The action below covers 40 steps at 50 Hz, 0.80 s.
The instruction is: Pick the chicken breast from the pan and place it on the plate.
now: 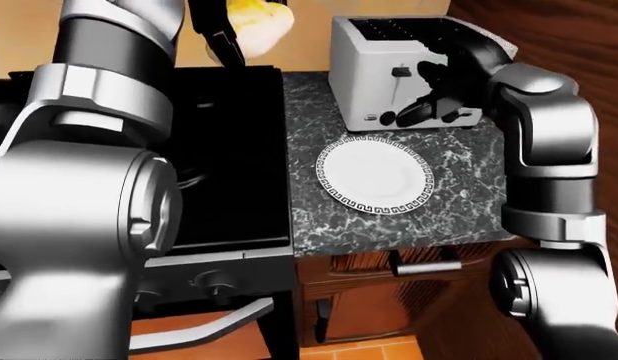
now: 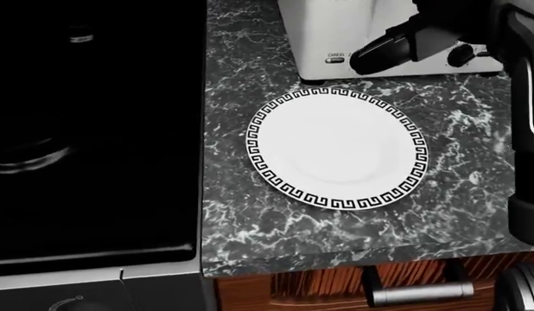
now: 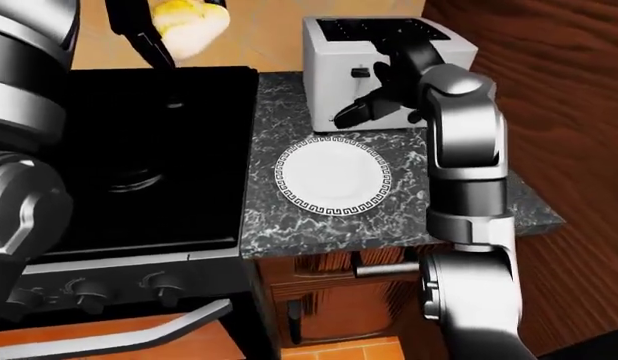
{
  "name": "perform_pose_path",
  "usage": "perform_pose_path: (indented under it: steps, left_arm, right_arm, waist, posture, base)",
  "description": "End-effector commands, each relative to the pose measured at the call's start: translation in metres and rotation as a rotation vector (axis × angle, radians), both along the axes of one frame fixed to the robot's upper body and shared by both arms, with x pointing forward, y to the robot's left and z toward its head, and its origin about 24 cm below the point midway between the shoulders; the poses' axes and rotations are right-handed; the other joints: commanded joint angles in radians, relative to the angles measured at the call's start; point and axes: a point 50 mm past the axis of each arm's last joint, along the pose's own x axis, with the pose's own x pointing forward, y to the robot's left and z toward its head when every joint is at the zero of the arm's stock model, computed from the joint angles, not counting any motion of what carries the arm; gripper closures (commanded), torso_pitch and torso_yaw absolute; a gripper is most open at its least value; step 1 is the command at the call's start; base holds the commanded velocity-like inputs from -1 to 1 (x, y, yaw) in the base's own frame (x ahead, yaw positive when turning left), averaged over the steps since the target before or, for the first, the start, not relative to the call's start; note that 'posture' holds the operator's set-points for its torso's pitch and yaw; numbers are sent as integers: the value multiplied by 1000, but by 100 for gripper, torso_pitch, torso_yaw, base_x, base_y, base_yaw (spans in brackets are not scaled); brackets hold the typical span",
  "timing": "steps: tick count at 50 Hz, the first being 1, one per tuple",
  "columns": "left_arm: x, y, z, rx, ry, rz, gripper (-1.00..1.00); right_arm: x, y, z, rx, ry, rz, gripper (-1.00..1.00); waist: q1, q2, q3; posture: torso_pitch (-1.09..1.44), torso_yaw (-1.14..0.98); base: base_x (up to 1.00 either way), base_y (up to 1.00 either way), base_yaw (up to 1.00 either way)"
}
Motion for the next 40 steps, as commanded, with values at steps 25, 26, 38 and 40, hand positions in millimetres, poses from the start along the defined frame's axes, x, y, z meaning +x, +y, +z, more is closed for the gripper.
perform_pose_path:
  steps: [25,26,38,40]
  left_arm:
    - [-16,-11,30,13,-111,-38,100]
    - [-18,-13,30,16,-112,-46,100]
    - [-45,-31,22,96,-116,-139,100]
    - [-51,-37,17,111,-119,-159,100]
  right_arm:
    - [-10,-1,28,-7,-111,8,-100]
    - [-9,0,27,-5,-110,10,-100]
    - [-9,0,28,-9,-107,17,-100]
    - [-9,0,29,-10,-109,16,-100]
  waist:
    - [-20,-110,13]
    - [-21,-108,14]
    - [-45,-52,2]
    - [-39,-63,1]
  posture:
    - [0,0]
    - [0,0]
    - [0,0]
    - [0,0]
  base:
    - [0,-16,0]
    - [0,0,0]
    - [0,0,0]
    - [0,0,0]
